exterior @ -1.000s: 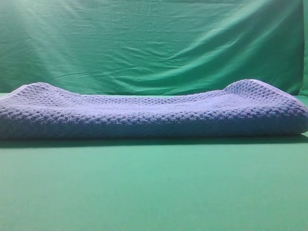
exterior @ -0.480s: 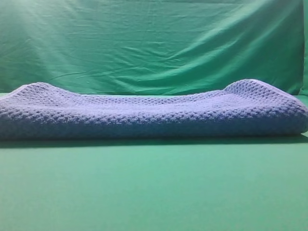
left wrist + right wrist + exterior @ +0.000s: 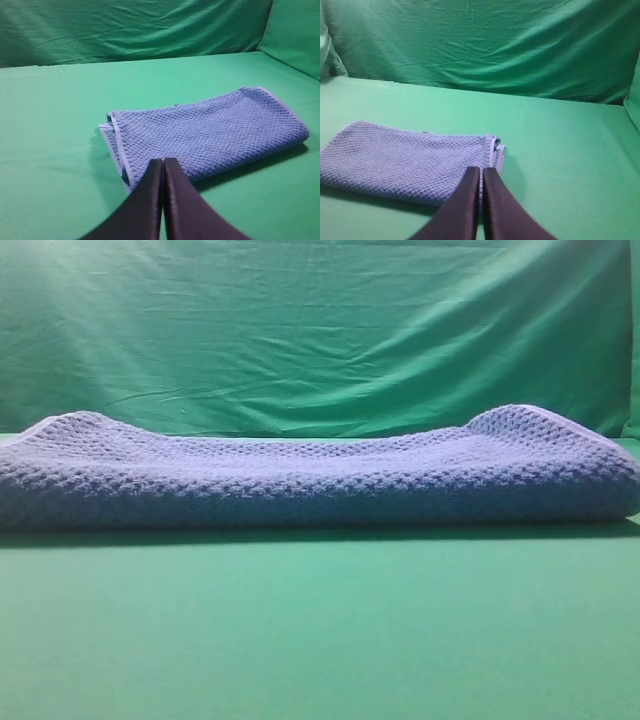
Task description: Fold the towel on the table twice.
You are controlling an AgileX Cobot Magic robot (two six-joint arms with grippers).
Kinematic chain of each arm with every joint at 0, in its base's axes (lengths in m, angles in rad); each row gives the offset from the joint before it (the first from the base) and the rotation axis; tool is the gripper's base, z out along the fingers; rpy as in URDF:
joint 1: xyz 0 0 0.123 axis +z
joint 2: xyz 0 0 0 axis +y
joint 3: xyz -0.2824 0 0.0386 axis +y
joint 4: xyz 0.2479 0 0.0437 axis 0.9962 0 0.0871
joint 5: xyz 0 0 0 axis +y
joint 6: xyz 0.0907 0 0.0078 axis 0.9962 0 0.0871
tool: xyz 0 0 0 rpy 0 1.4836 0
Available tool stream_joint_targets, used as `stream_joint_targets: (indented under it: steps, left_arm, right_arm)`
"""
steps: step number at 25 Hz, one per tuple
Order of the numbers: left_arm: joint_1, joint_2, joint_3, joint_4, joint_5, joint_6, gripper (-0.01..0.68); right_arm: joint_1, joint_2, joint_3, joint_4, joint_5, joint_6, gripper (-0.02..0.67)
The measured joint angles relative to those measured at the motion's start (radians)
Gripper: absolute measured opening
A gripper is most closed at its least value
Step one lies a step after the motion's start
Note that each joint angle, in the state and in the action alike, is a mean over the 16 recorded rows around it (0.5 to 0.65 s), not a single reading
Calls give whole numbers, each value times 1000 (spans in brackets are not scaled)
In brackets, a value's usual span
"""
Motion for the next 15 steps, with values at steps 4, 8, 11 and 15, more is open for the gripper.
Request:
stream_joint_targets:
  steps: [4, 8, 11, 15]
  left_arm:
    - [0, 0, 60, 33, -90, 0, 0]
    - [0, 0, 141, 59, -192, 0, 0]
    - [0, 0, 202, 61, -256, 0, 0]
    - [0, 0, 264, 37, -304, 0, 0]
  right_arm:
    - [0, -1, 48, -5, -54, -1, 0]
    - [0, -1, 125, -14, -145, -2, 0]
    - [0, -1, 198, -19, -218, -2, 0]
    - [0, -1, 301, -22, -295, -2, 0]
